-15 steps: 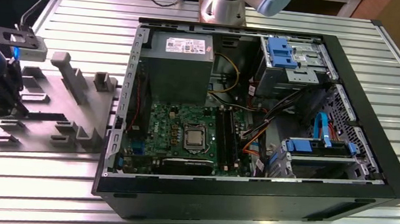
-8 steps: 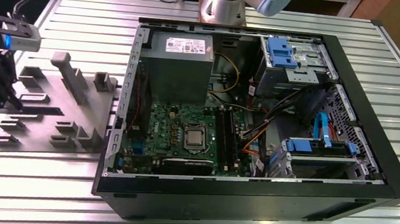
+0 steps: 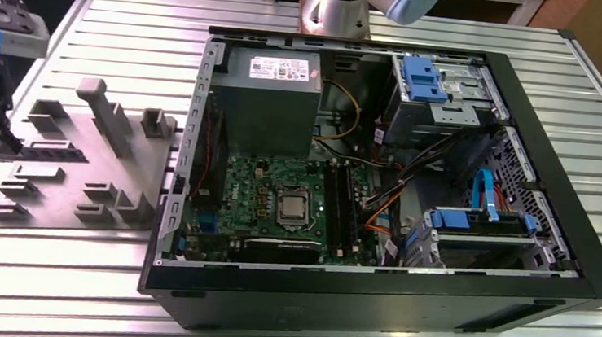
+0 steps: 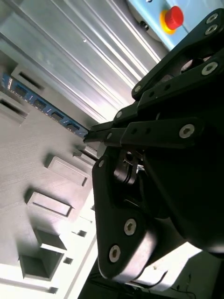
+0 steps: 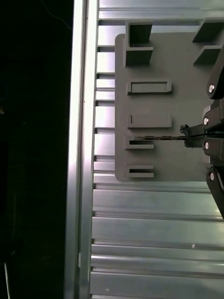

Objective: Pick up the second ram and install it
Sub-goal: 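Pick up the second ram and move it above second insertion slot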

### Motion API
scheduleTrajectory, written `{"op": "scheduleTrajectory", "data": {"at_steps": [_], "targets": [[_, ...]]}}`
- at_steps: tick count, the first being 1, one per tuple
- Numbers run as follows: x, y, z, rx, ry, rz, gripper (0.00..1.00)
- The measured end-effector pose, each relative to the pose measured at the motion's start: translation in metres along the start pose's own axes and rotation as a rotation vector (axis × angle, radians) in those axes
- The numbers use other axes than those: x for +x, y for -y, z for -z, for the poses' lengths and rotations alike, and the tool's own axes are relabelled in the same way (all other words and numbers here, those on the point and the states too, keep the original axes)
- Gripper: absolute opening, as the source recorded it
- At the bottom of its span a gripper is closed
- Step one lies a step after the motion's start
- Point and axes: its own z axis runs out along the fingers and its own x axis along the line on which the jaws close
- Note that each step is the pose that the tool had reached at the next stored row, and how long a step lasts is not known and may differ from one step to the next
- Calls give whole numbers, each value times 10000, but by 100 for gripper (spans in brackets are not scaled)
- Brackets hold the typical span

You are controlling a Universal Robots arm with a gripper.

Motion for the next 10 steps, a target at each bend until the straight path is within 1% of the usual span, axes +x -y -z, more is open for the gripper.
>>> {"op": "scheduleTrajectory", "data": {"at_steps": [10], "targets": [[-9,-12,373,0,12,0,11]]}}
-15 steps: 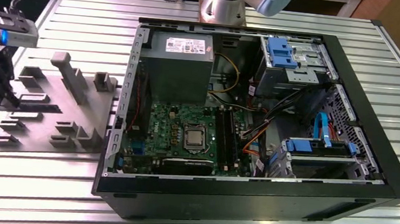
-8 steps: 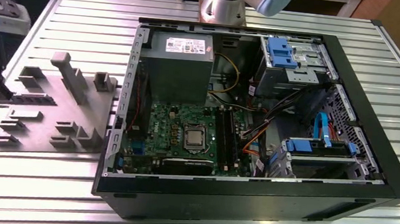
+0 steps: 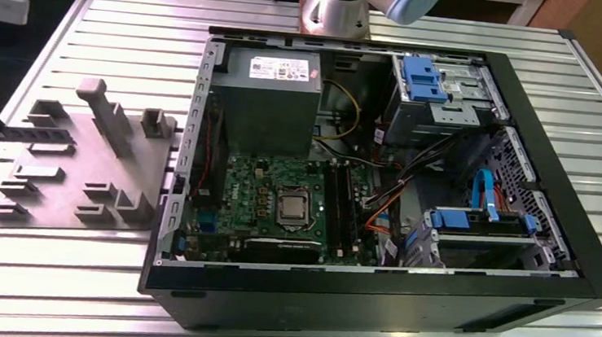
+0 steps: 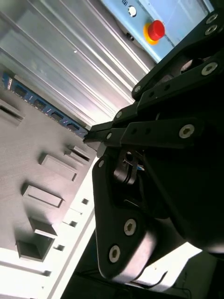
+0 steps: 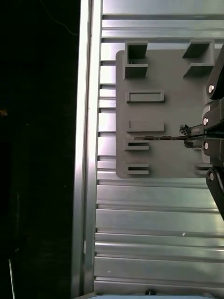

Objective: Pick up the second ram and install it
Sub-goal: 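Pick up the second ram and move it above second insertion slot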

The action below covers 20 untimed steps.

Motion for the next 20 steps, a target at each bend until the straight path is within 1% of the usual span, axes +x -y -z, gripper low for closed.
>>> {"op": "scheduleTrajectory", "data": {"at_steps": [6,9,15,20], "targets": [[-4,-6,178,2,1,1,11],[-7,-11,286,0,0,0,11],[-11,-17,454,2,1,0,11],[-15,-24,638,1,0,1,11]]}}
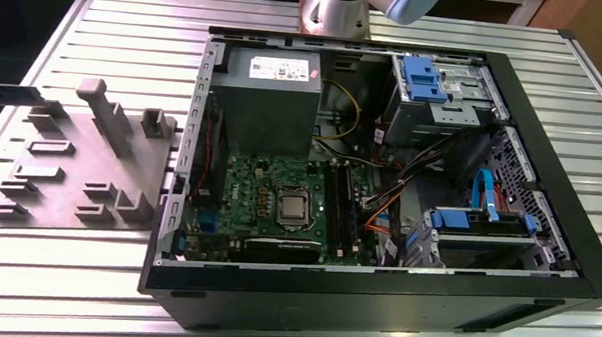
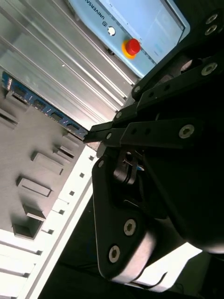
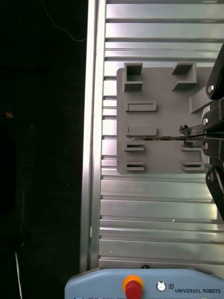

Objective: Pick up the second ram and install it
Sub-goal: 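Pick up the second ram and move it above second insertion slot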

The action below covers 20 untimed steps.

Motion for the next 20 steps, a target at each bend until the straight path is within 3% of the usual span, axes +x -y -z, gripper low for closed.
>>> {"op": "scheduleTrajectory", "data": {"at_steps": [4,9,20], "targets": [[-4,-5,156,1,1,0,11],[-7,-8,279,1,0,-1,11],[-6,27,290,0,0,0,11]]}}
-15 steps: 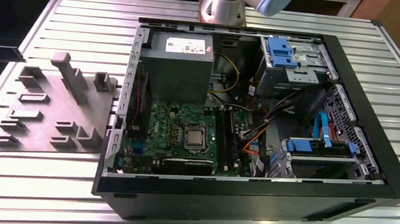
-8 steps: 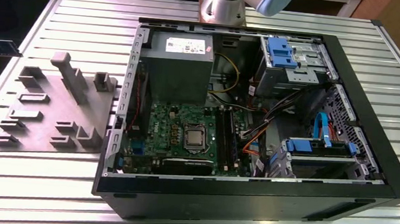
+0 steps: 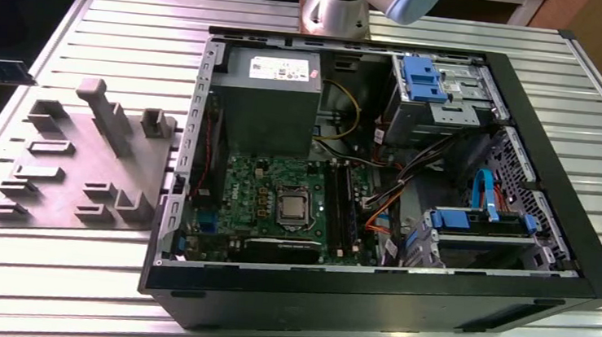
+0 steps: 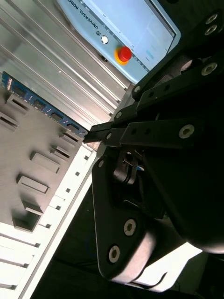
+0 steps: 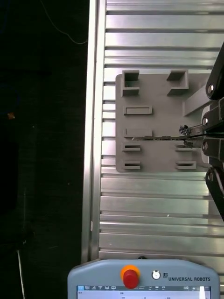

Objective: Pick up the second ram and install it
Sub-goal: 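Pick up the second ram and move it above second insertion slot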

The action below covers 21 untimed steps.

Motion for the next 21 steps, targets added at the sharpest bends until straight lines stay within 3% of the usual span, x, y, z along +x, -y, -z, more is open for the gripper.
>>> {"op": "scheduleTrajectory", "data": {"at_steps": [6,21], "targets": [[2,135,3,2,1,0,11],[9,629,17,0,1,0,11]]}}
